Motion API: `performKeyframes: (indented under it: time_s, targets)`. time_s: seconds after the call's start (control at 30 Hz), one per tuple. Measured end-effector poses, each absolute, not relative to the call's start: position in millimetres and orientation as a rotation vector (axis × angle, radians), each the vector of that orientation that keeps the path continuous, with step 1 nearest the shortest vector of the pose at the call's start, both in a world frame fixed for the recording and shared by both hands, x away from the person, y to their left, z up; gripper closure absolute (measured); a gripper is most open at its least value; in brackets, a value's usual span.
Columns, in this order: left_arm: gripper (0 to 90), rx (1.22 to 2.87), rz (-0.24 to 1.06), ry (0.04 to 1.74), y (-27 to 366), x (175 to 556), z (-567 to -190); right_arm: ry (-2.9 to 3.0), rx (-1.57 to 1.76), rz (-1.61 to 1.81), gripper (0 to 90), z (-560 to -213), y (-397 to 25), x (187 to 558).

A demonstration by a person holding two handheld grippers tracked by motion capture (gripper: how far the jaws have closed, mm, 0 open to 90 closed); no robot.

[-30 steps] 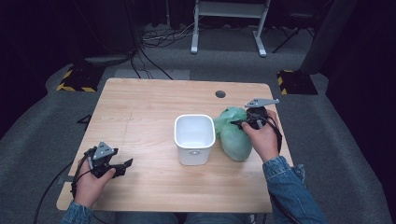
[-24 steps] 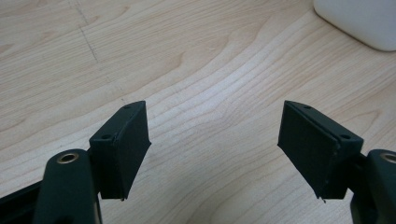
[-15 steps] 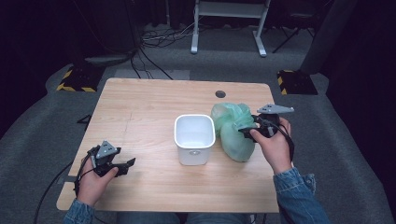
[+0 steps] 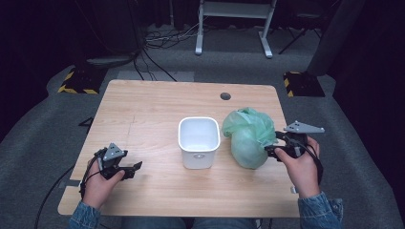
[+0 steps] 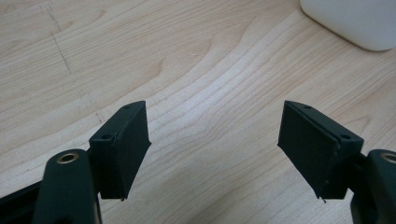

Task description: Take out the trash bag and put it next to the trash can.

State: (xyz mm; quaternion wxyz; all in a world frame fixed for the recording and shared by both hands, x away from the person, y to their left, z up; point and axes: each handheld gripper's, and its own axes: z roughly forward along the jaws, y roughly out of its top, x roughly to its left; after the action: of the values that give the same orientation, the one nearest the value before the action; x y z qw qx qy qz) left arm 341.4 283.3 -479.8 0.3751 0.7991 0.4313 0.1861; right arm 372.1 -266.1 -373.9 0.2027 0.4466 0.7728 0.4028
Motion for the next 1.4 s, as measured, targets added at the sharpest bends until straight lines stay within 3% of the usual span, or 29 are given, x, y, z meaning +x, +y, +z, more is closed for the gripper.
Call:
performKeyframes:
  time_s: [0.37, 0.57, 0.77, 0.87, 0.97, 1.17, 1.4]
  targets:
    - [24.5, 2.059, 0.474, 1.091, 282, 343, -480, 2.125, 1.324, 1.066, 24.1, -392, -294, 348]
    - [24.5, 2.052, 0.469, 1.107, 284, 341, -483, 2.157, 1.389, 1.003, 26.5, -423, -307, 340]
    - [24.5, 2.049, 0.47, 1.115, 284, 340, -483, 2.2, 1.442, 0.984, 30.6, -459, -296, 356]
    - [24.5, 2.051, 0.468, 1.109, 284, 340, -483, 2.123, 1.416, 1.19, 26.1, -476, -265, 389]
    - [24.4, 2.047, 0.458, 1.115, 286, 339, -485, 2.151, 1.361, 1.168, 26.1, -477, -255, 392]
    - [24.5, 2.076, 0.474, 1.144, 297, 337, -492, 2.227, 1.355, 0.909, 23.0, -497, -288, 353]
    - [24.5, 2.117, 0.503, 1.169, 300, 333, -499, 2.167, 1.314, 0.975, 20.7, -505, -297, 334]
